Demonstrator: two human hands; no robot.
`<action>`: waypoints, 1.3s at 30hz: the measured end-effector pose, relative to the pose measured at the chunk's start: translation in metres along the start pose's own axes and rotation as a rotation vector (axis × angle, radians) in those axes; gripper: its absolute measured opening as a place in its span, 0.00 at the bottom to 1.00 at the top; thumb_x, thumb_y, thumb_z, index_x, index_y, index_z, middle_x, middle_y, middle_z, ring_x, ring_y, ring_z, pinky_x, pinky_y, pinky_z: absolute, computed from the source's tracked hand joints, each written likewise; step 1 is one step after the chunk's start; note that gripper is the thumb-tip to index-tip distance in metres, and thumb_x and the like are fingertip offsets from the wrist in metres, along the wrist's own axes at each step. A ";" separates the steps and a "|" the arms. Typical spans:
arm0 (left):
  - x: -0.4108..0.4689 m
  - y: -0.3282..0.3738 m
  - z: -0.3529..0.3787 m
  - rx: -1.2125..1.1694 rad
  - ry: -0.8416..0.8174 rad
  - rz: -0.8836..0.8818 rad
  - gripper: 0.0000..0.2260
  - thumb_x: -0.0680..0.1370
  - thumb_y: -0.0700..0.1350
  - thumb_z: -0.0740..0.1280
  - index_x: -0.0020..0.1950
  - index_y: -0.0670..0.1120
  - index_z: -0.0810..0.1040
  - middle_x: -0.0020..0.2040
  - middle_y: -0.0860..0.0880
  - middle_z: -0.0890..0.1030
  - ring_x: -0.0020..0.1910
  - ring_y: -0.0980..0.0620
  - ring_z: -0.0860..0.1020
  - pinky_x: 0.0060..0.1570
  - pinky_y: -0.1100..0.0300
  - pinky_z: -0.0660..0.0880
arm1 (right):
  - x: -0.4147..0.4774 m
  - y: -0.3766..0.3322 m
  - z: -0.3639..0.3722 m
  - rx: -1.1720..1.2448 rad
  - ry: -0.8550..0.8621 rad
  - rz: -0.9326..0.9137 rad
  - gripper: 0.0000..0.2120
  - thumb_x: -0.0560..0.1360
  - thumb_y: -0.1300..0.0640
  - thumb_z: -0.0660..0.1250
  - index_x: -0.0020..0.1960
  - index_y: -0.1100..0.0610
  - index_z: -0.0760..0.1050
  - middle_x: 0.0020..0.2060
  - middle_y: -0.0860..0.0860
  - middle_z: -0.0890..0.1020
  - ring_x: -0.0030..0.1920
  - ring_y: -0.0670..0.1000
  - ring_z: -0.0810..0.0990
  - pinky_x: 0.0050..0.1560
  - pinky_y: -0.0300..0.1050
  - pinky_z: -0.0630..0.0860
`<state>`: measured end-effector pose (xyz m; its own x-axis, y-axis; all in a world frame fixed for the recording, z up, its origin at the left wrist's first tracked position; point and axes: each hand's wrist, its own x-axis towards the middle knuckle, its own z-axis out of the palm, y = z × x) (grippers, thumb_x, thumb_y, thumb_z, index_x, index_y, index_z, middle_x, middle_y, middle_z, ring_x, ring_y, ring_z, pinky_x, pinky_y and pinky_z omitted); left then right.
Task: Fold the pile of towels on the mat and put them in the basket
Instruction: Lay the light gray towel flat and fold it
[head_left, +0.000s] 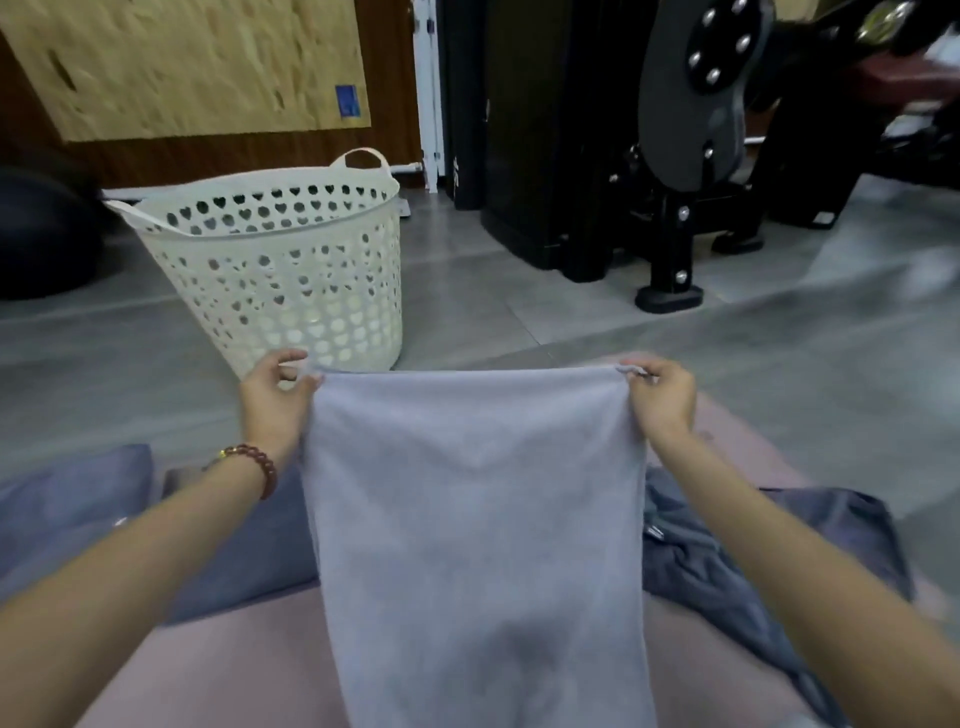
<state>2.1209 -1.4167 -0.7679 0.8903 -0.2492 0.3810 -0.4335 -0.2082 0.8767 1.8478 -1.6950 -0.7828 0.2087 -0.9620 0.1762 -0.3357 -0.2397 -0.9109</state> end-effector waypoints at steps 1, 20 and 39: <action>0.006 -0.017 0.008 0.030 -0.041 -0.016 0.09 0.74 0.36 0.69 0.54 0.39 0.79 0.46 0.43 0.78 0.47 0.50 0.75 0.50 0.58 0.72 | 0.007 0.012 0.012 -0.032 -0.026 0.014 0.12 0.74 0.64 0.62 0.49 0.55 0.83 0.49 0.55 0.84 0.50 0.54 0.81 0.48 0.40 0.73; 0.072 -0.197 0.102 0.221 -0.348 -0.183 0.10 0.73 0.30 0.66 0.48 0.42 0.73 0.42 0.49 0.73 0.35 0.52 0.71 0.46 0.56 0.70 | 0.080 0.108 0.163 -0.268 -0.124 0.207 0.17 0.76 0.65 0.57 0.61 0.59 0.76 0.59 0.57 0.79 0.60 0.58 0.76 0.60 0.45 0.70; 0.087 -0.212 0.118 0.662 -0.579 -0.033 0.05 0.79 0.38 0.60 0.50 0.38 0.73 0.45 0.33 0.77 0.47 0.34 0.77 0.48 0.48 0.70 | 0.089 0.151 0.166 -0.029 -0.113 0.340 0.07 0.78 0.62 0.58 0.42 0.57 0.67 0.35 0.51 0.68 0.43 0.51 0.67 0.27 0.33 0.64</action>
<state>2.2735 -1.5057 -0.9550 0.7714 -0.6363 -0.0072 -0.5603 -0.6846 0.4663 1.9680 -1.7948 -0.9666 0.1806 -0.9671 -0.1791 -0.4287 0.0865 -0.8993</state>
